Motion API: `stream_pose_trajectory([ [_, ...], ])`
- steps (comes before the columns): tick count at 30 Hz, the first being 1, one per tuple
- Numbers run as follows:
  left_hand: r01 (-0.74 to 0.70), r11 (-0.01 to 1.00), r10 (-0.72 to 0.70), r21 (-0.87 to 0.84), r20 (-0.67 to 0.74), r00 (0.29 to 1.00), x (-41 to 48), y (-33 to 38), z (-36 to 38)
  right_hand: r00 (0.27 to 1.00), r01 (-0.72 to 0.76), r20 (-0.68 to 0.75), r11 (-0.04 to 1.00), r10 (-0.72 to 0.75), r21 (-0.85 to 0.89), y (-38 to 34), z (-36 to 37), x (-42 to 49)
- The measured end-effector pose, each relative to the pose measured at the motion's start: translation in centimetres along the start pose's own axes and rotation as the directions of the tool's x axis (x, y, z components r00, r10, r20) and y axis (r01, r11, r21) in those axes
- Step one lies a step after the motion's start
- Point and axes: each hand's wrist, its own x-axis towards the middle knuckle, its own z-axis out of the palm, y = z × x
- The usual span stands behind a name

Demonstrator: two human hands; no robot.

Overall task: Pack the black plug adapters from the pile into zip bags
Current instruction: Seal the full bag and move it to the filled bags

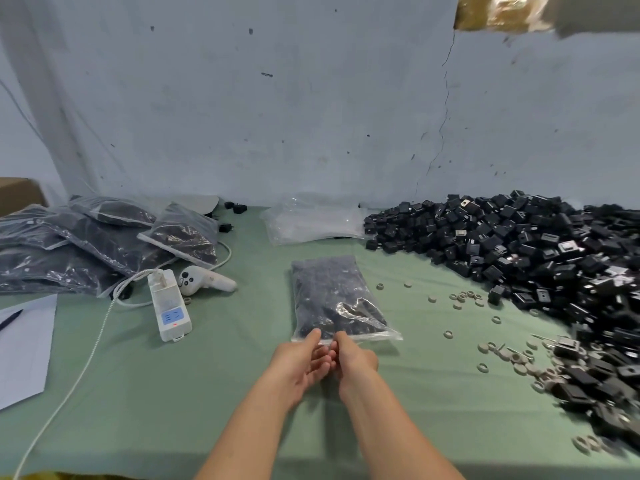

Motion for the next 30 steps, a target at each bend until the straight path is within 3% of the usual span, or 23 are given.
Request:
stream_pose_trajectory([
  [4,-0.03,0.997,0.037,0.071,-0.107,0.994,0.3,-0.4,1.5,1.0,-0.009,-0.021,1.0,0.01,0.017,0.1,0.1,0.1],
  [14,-0.082,0.997,0.076,-0.013,-0.248,0.966,0.4,-0.8,1.7,0.98,0.011,-0.2,0.999,-0.001,0.053,0.4,0.8,-0.1],
  [30,-0.037,0.998,0.025,-0.053,-0.202,0.979,0.2,0.2,0.6,0.98,0.047,-0.199,0.985,-0.013,0.166,-1.6,-1.8,1.3],
])
